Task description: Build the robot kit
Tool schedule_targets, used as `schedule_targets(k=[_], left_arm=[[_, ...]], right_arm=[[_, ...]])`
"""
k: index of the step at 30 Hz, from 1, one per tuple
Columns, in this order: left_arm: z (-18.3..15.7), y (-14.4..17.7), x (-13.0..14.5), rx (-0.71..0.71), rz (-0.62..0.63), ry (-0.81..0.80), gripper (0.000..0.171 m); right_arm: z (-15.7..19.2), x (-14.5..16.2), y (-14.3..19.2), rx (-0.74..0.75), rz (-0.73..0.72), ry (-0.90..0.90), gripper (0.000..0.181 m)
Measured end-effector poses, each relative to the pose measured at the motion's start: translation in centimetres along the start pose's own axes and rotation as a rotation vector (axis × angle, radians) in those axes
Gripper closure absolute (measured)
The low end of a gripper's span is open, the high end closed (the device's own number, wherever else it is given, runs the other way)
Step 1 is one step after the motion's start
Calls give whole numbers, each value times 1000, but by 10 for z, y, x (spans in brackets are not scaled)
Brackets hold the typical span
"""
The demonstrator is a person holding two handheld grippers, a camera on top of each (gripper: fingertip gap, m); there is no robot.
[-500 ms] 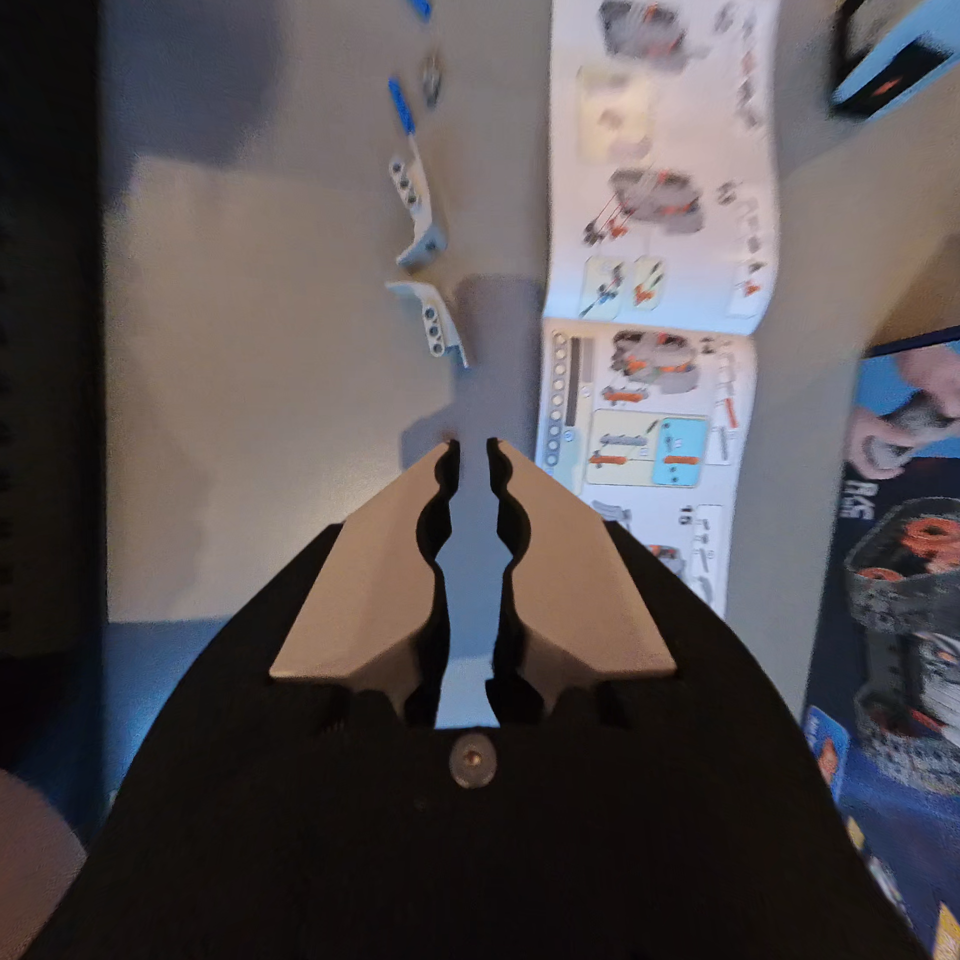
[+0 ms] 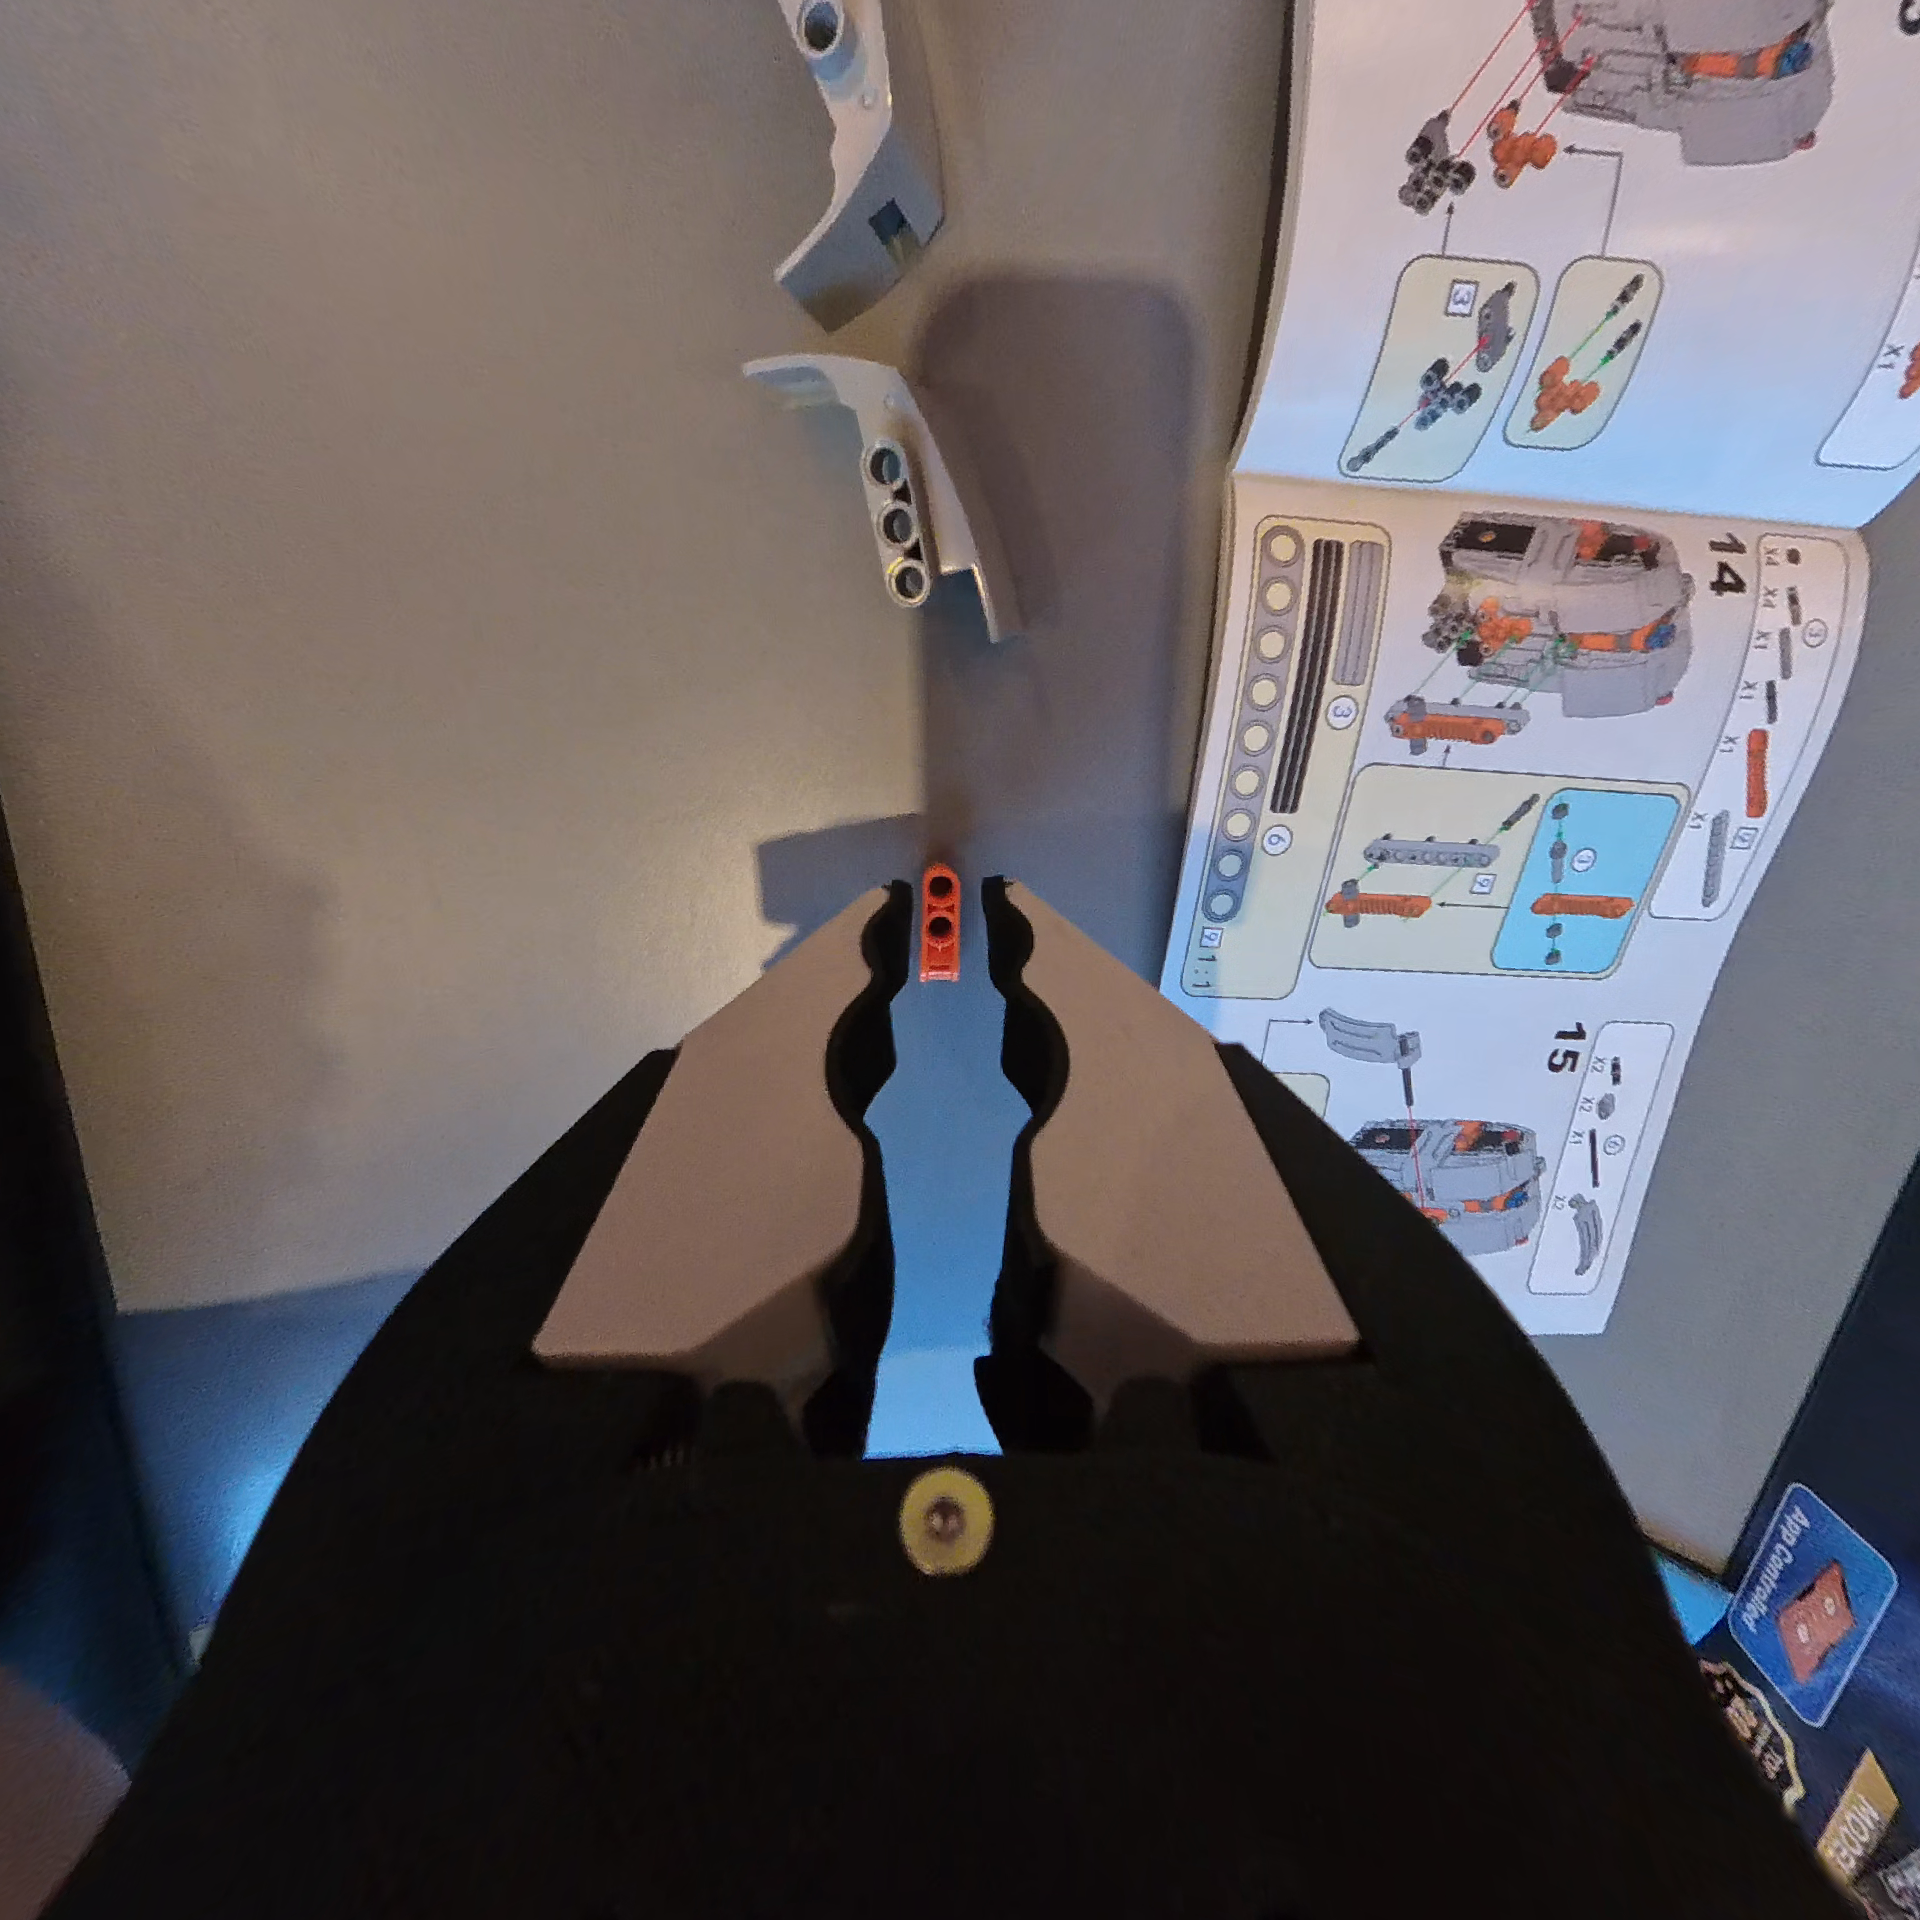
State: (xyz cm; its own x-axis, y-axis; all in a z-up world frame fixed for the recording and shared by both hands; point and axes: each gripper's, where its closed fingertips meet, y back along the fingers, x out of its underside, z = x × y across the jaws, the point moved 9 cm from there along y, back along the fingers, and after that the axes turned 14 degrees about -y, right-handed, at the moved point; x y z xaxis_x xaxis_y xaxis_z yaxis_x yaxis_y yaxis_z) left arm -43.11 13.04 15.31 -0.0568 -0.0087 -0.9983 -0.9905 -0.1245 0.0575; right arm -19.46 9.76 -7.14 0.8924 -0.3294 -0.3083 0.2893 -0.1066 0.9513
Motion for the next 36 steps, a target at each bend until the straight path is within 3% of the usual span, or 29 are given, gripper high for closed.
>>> schedule_targets(k=[23, 26, 32, 34, 36], left_arm=[[2, -9, 3, 23, 26, 5, 170], [4, -14, 4, 44, 17, 10, 170], [3, -36, 5, 139, -16, 58, 170], [-1, -46, 4, 192, -31, 70, 169], [-6, -57, 3, 236, -34, 74, 169]], right_arm=[[-5, 1, 0, -34, -52, -19, 175], [-12, -5, 29, -34, -305, -22, 175], [-13, -14, 146, -23, -1115, -10, 176], [-11, -19, 181, -11, -1304, -28, 176], [-7, -23, 204, -122, -1425, -1, 176]])
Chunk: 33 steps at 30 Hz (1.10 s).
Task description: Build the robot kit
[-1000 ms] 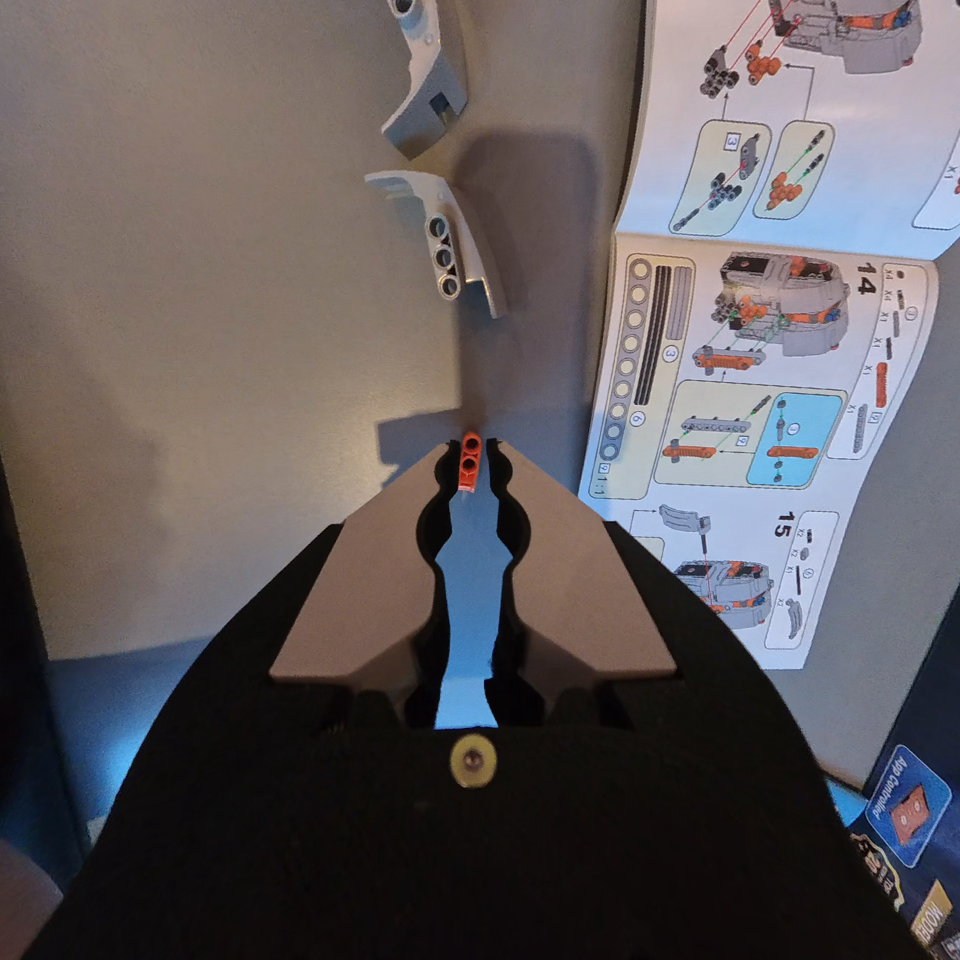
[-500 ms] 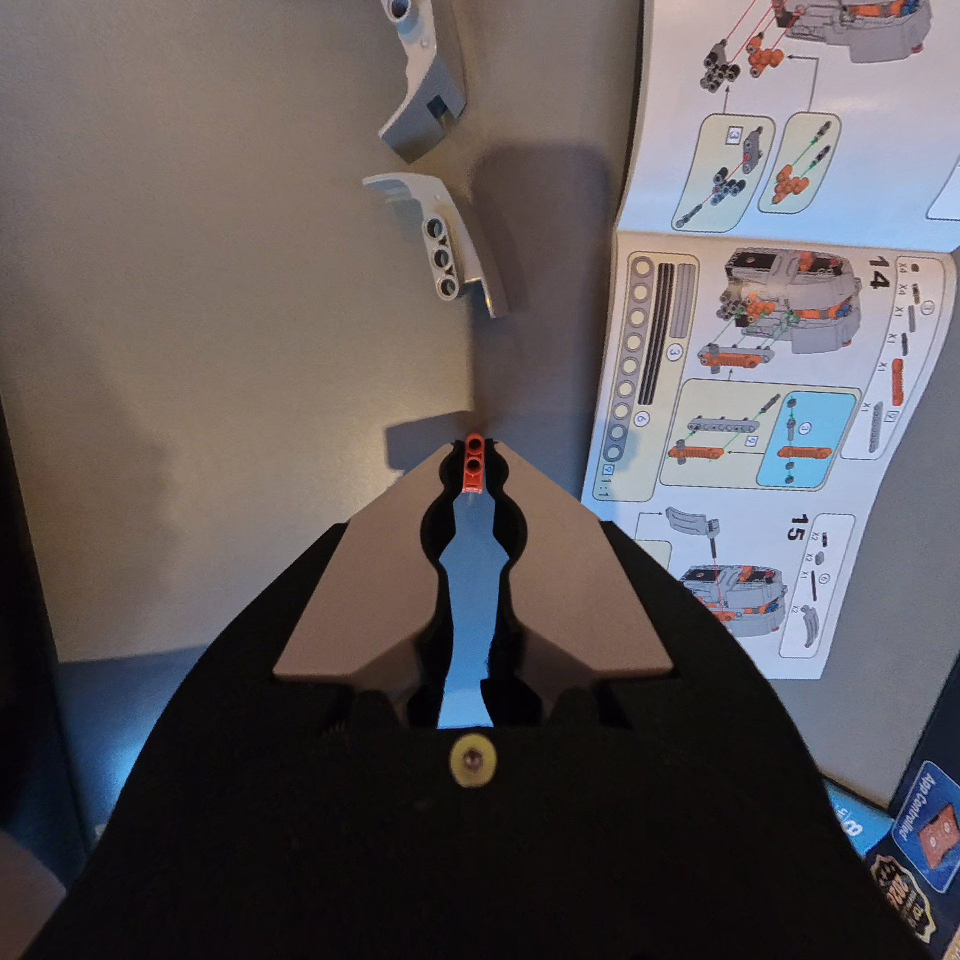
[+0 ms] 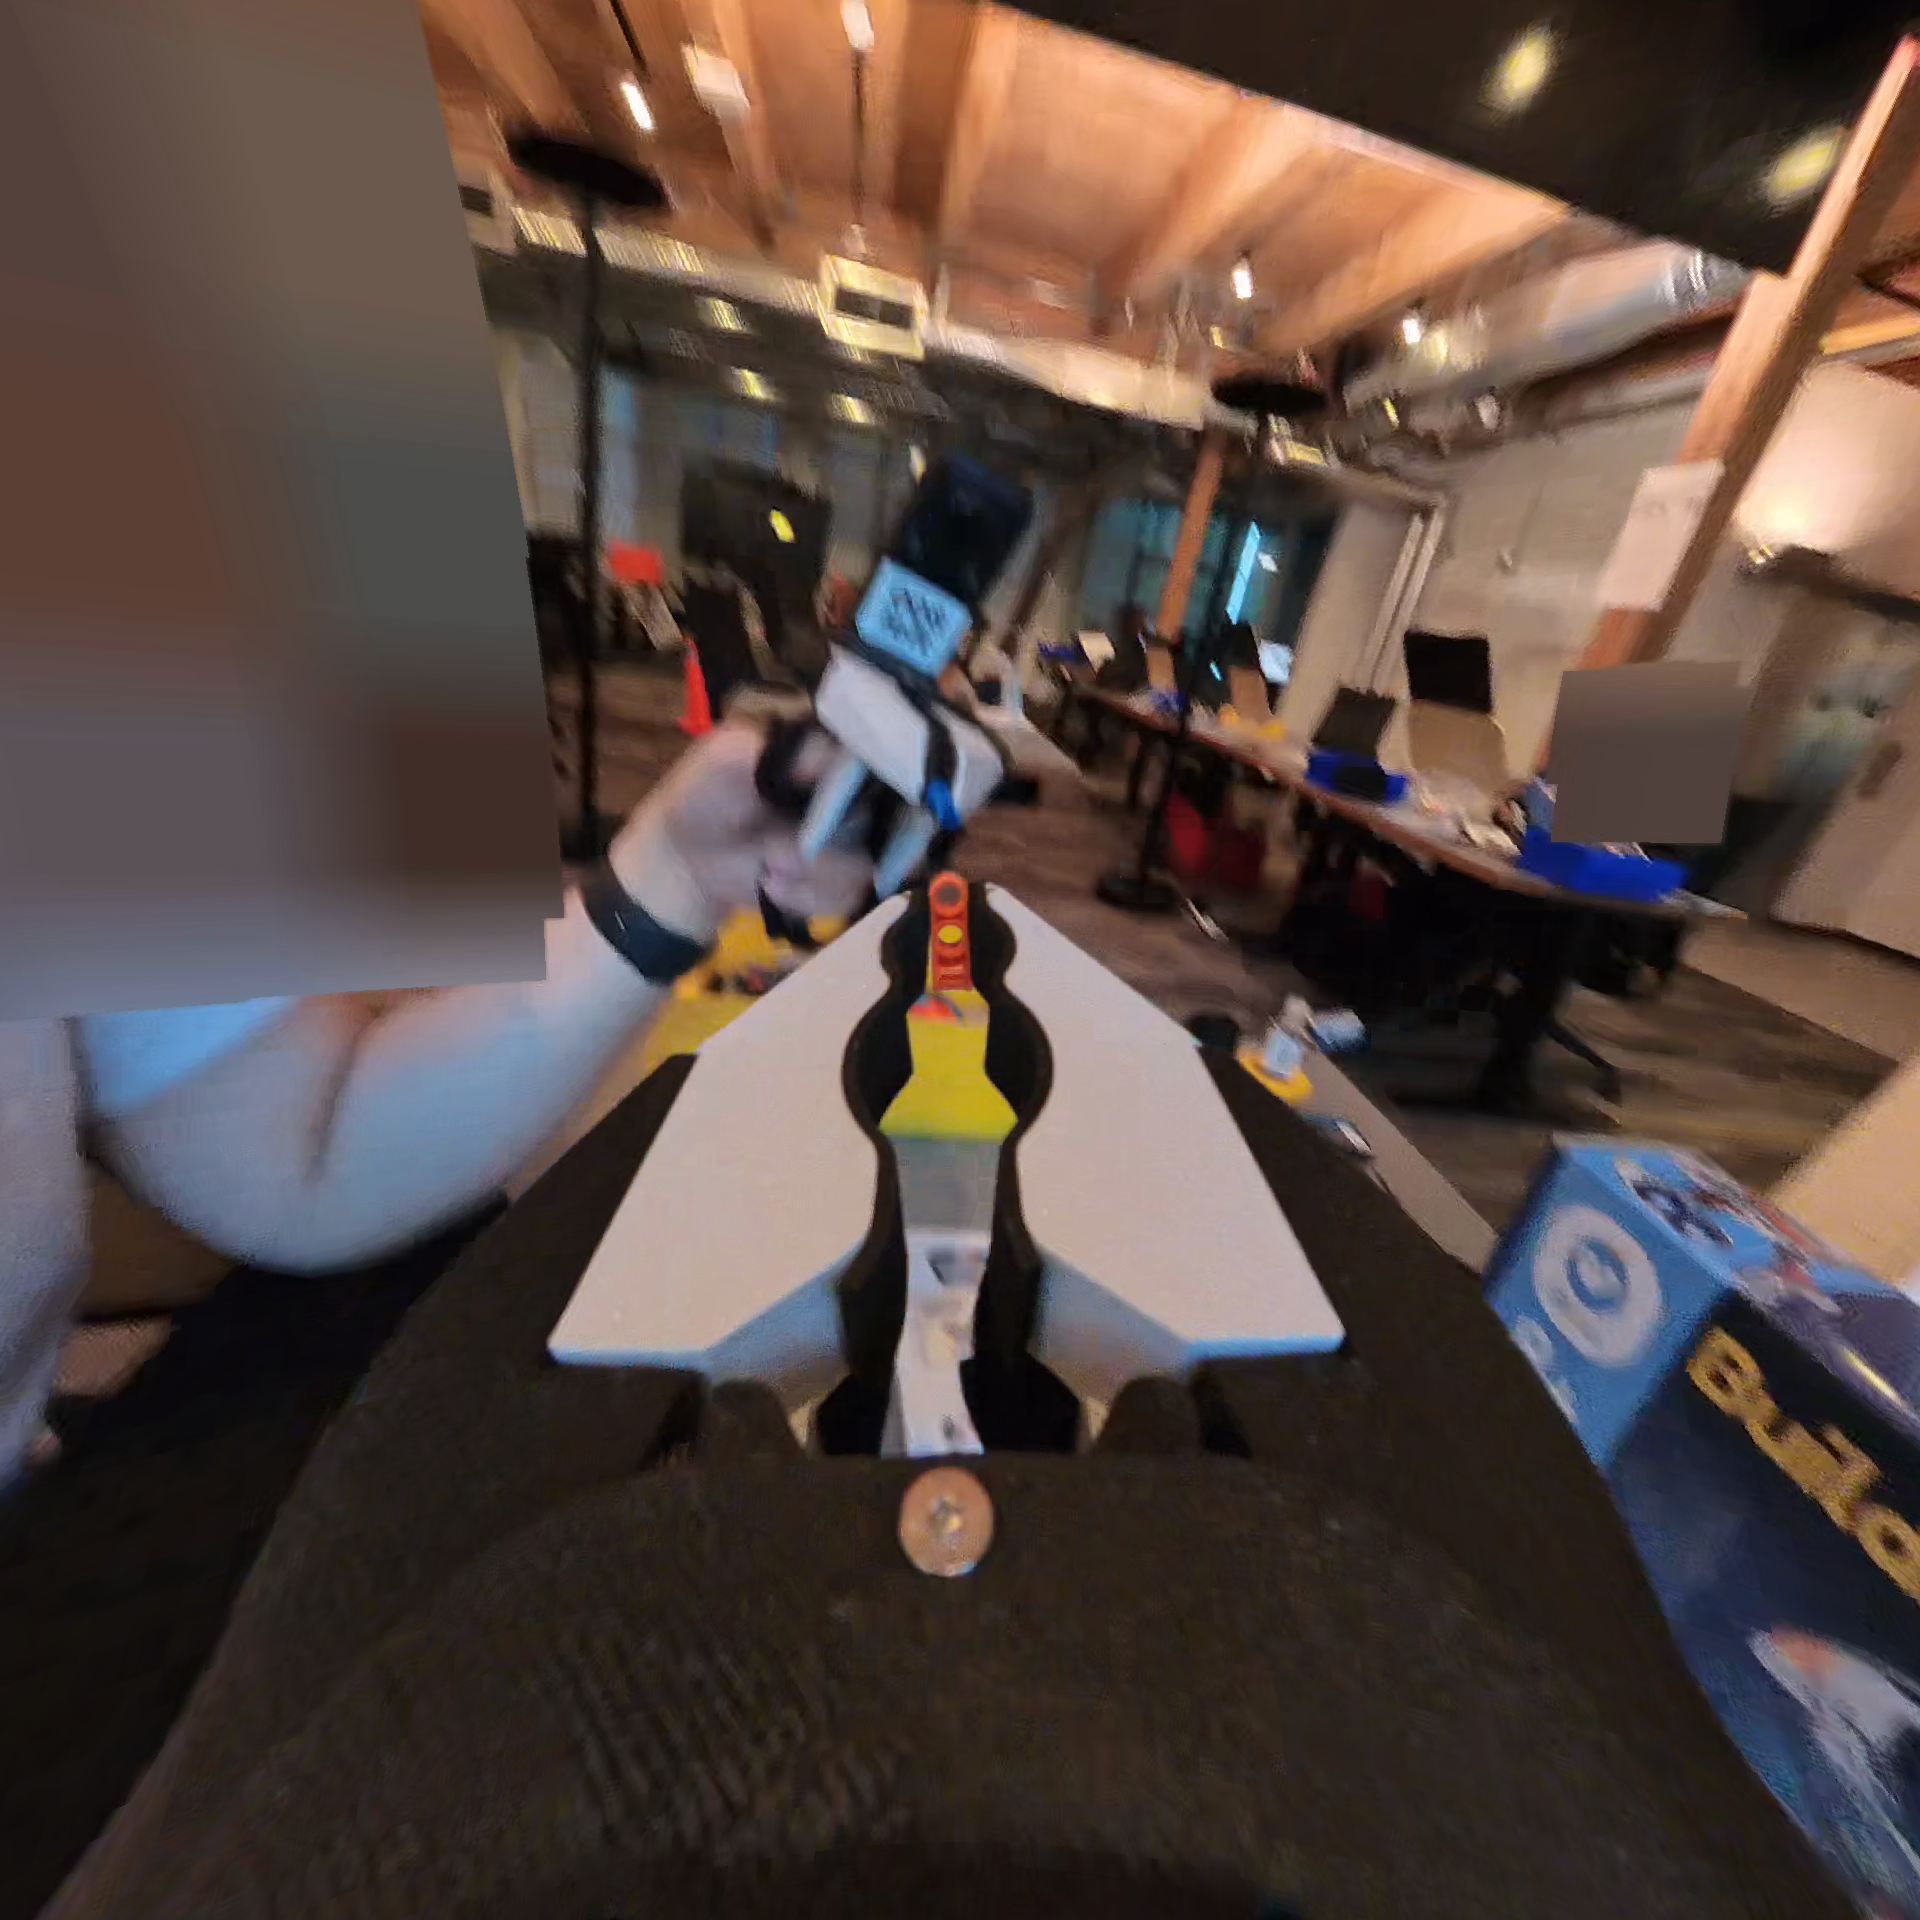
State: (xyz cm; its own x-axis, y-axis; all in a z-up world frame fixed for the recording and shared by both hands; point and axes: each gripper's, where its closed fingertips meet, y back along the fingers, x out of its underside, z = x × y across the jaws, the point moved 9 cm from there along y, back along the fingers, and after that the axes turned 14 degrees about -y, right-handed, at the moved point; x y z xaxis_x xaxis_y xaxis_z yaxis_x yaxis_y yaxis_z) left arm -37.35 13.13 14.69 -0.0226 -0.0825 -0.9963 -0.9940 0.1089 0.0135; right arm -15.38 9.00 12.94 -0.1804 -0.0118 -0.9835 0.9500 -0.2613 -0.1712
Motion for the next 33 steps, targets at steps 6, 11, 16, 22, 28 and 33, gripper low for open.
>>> schedule_targets(k=[6, 11, 16, 22, 28, 33], left_arm=[[-11, -26, -4, 31, 0, 1, 170], [-17, -33, -8, 28, -10, 14, 170], [-18, -34, -9, 23, -14, 22, 170], [-18, -35, -8, 25, -8, 35, 170], [-18, -35, -7, -7, 17, 27, 170], [-16, -34, -6, -51, 47, 23, 170]], right_arm=[[-7, 1, 6, -153, -148, -157, 176], [-12, 4, 5, -211, -189, -225, 176], [-11, 5, 1, -267, -207, -274, 176], [-8, 5, -3, -271, -191, -267, 176], [-8, 5, -3, -225, -163, -238, 176], [-3, 2, -2, -95, -109, -108, 176]])
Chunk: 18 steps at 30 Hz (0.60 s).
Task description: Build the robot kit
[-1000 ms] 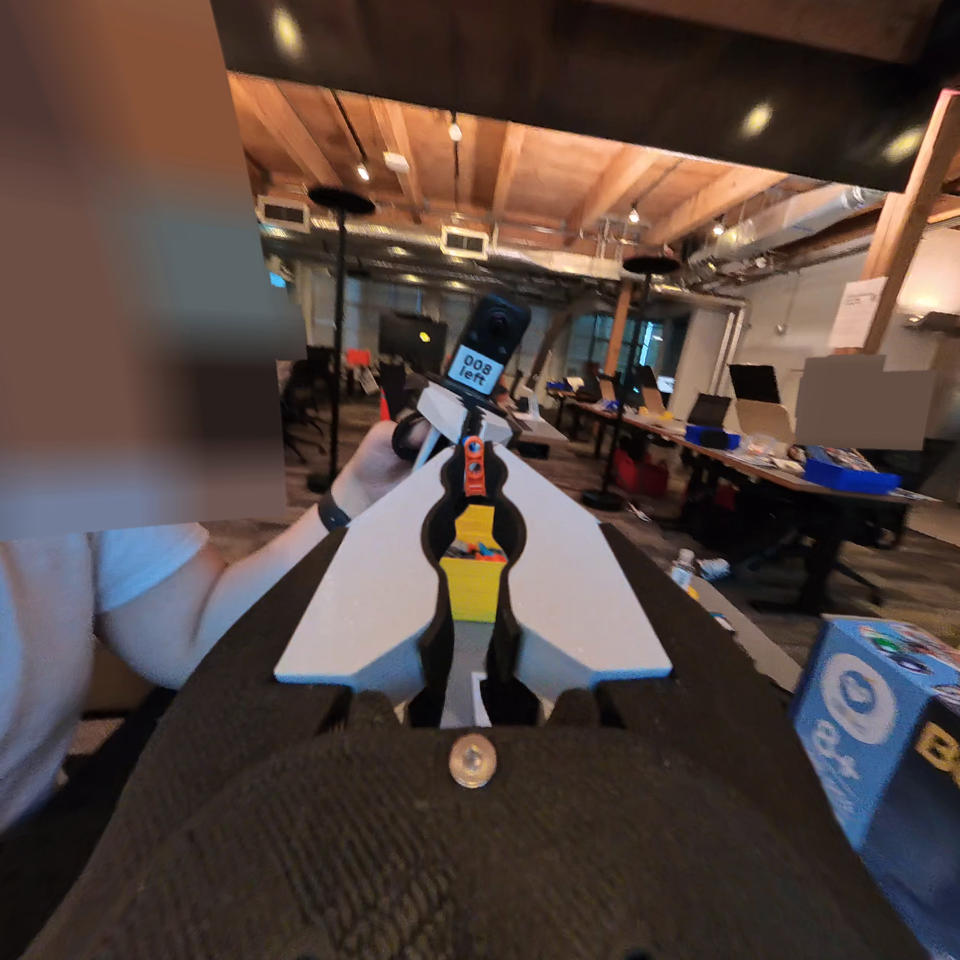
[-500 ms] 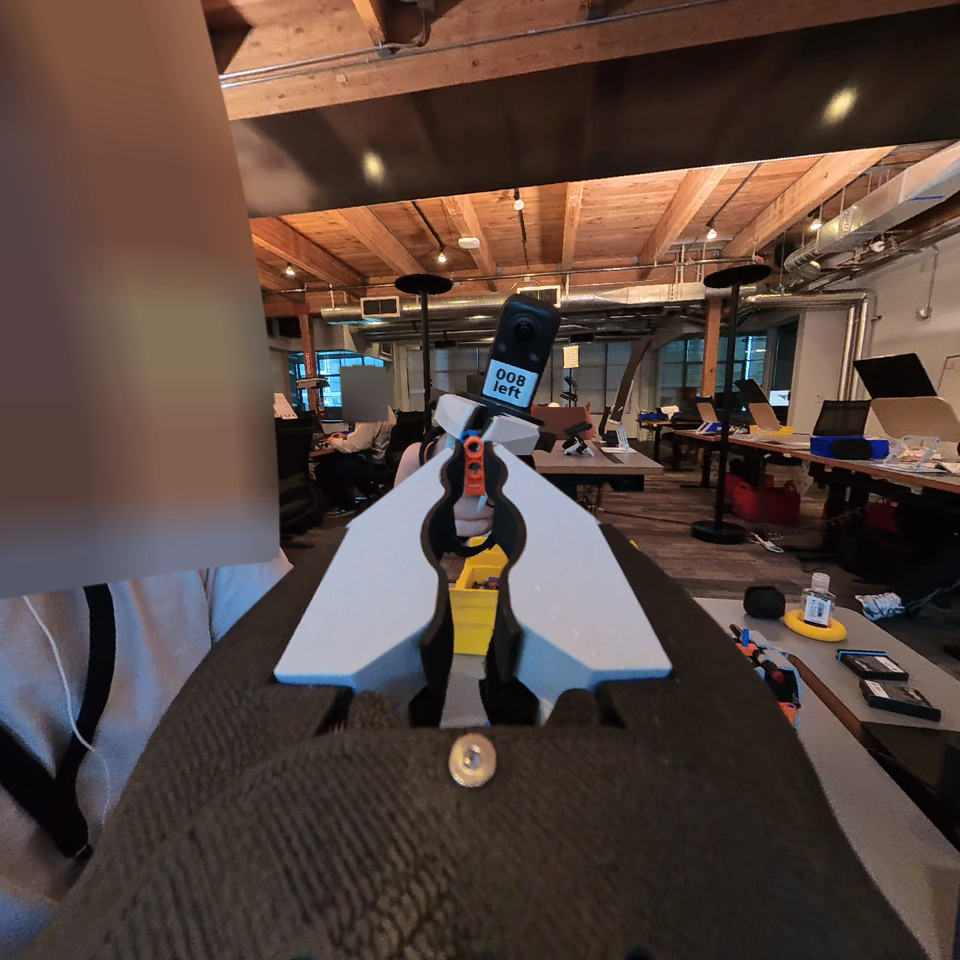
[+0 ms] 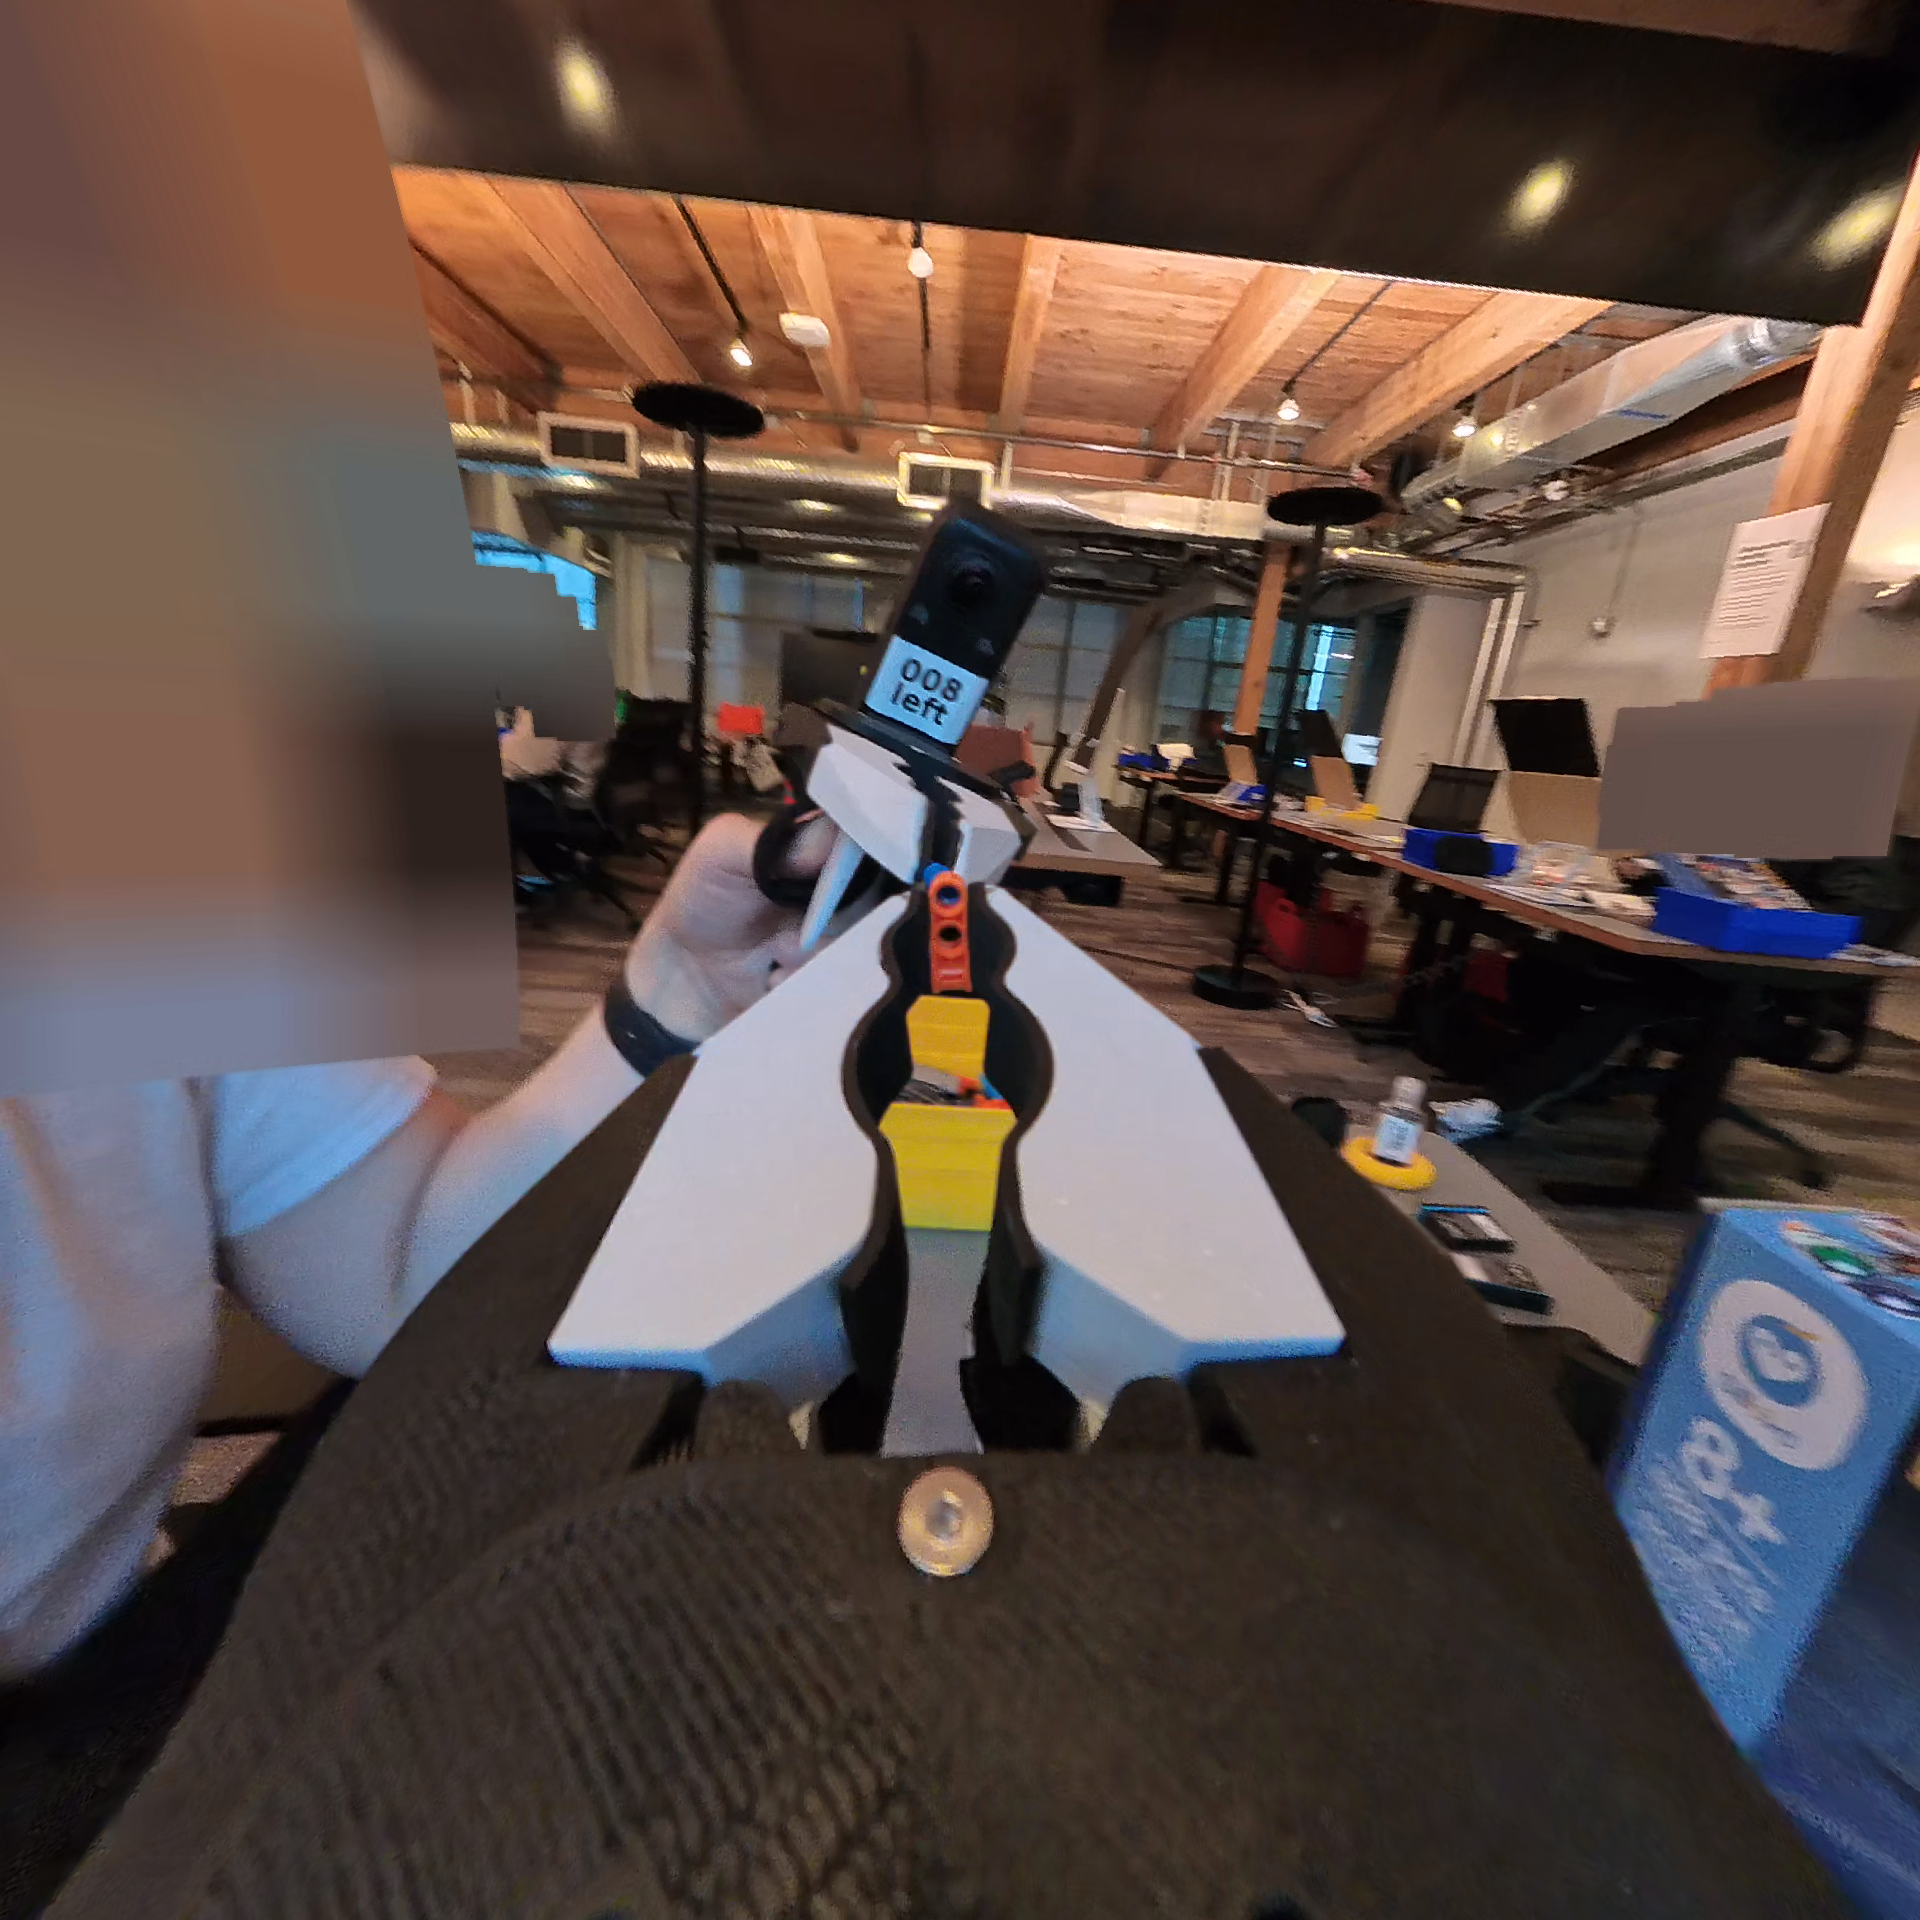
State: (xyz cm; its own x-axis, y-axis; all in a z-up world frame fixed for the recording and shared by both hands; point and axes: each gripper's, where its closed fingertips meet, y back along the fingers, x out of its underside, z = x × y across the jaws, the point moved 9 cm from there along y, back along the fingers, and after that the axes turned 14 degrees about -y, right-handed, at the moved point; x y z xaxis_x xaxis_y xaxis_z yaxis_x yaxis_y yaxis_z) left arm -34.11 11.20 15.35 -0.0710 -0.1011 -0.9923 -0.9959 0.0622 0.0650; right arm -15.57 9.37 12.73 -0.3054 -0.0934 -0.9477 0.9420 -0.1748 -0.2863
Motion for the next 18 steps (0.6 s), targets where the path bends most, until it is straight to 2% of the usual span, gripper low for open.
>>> schedule_targets(k=[6, 14, 18], left_arm=[[-1, 3, 0, -6, 18, 0, 170], [0, 6, 10, 88, 108, 53, 169], [-3, 5, 10, 159, 88, 65, 170]], right_arm=[[7, 0, -3, 70, 55, 131, 176], [13, 11, -3, 16, 142, 260, 175], [16, 11, -1, -64, 89, 239, 176]])
